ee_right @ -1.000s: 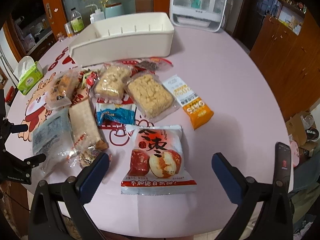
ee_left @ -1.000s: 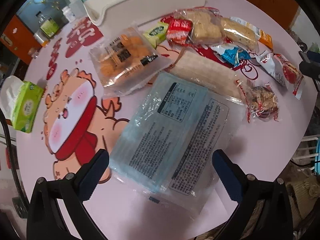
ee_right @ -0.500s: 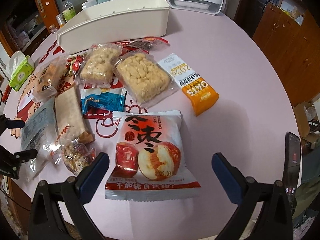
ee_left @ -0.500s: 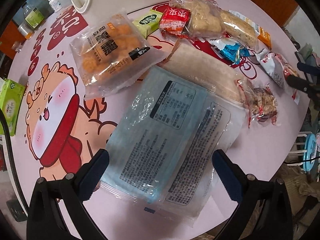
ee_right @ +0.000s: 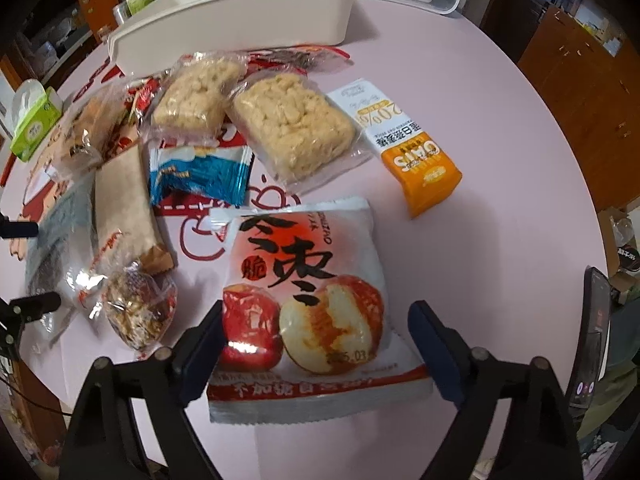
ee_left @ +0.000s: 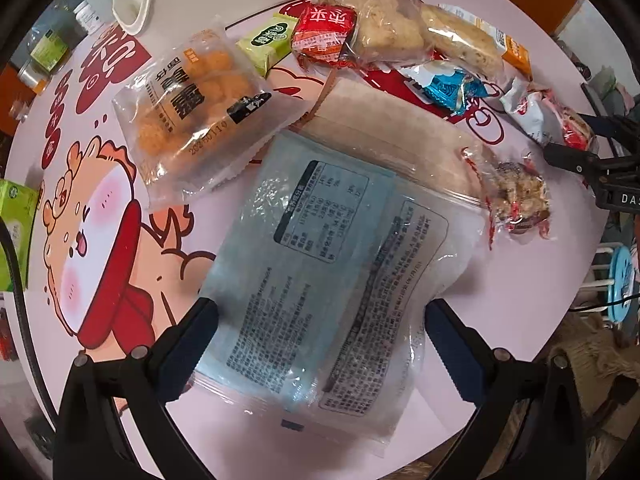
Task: Organize snacks
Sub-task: 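Grasp the light-blue bread bag with the left gripper while the right grasps the apple-chip bag, then carry both bags into the white tray and open both grippers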
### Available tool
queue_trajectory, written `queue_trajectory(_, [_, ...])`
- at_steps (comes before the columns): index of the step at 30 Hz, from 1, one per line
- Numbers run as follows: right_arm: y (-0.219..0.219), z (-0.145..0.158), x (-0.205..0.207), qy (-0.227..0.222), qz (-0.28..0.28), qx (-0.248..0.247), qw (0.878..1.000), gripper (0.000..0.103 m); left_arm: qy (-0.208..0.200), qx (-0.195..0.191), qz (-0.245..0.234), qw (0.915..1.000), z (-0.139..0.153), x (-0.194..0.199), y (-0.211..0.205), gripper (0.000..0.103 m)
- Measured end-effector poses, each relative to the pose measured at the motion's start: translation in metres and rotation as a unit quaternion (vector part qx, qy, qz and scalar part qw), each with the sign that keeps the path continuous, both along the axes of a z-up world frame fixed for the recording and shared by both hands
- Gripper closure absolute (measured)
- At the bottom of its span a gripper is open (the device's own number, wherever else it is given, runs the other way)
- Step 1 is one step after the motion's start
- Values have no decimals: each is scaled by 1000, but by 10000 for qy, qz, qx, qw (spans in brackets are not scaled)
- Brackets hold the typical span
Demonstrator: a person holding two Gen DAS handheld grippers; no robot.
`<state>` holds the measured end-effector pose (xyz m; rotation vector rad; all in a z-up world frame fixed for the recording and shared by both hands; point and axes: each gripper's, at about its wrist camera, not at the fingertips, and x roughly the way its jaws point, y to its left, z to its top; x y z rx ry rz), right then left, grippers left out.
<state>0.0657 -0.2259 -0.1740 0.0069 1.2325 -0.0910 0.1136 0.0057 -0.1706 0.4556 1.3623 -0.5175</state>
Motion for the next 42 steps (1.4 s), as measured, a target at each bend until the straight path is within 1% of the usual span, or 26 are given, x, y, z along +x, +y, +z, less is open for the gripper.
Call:
queue_trajectory(5, [1,-3,3,9,47,-16,10000,17,-10,236,-92,9997,-8,7,-9,0])
queue_trajectory(8, [2,-3,3,-13,46,-24,10000,17,-90,412,-212,9989,-13,8,-19,0])
queue_trajectory(12, [1,-5,2,-17,43,-74,10000,19,-70,423,-277,9987,-19,12,-26,0])
queue_trajectory(15, [4,-7,2,-20,91,-131,9999,20,-43,474,-200,9987,-21,13,-32,0])
queue_trajectory(16, [5,-8,1,-18,104,-136,9999,21,-34,515,-143,9986,-20,13,-33,2])
queue_trajectory(19, [7,-8,0,-15,130,-136,9998,22,-114,552,33,9984,-15,6,-34,14])
queue_trajectory(20, [7,-8,0,-24,130,-154,9998,23,-181,528,38,9984,-10,0,-36,22])
queue_trajectory(21, [7,-8,0,-34,129,-171,9998,23,-228,505,33,9985,-7,-3,-38,33])
queue_trajectory(22, [8,-7,-1,-46,124,-178,9998,23,-267,475,22,9985,-4,-6,-41,38])
queue_trajectory(24, [8,-7,-2,-53,94,-110,9999,23,-312,342,54,9989,5,-13,-45,60])
queue_trajectory(26, [9,-6,-4,-64,64,-44,9999,25,-306,194,156,9992,11,-16,-43,68])
queue_trajectory(28, [8,-5,-7,-72,65,29,9999,27,-229,-65,426,9988,17,-14,-33,72])
queue_trajectory(30, [11,-2,-12,-95,90,38,9999,28,-210,-248,556,9979,23,-16,-19,74])
queue_trajectory(33, [15,5,-17,-203,118,22,9997,31,-257,-439,797,9955,26,-20,-6,76])
queue_trajectory(35, [18,11,-21,-304,147,23,9994,31,-297,-537,856,9944,28,-23,1,78])
queue_trajectory(39, [22,31,-27,-566,203,62,9982,32,-625,-613,1088,9902,46,-33,11,84])
queue_trajectory(42, [26,47,-31,-749,255,102,9968,33,-1025,-631,1186,9856,63,-36,16,86])
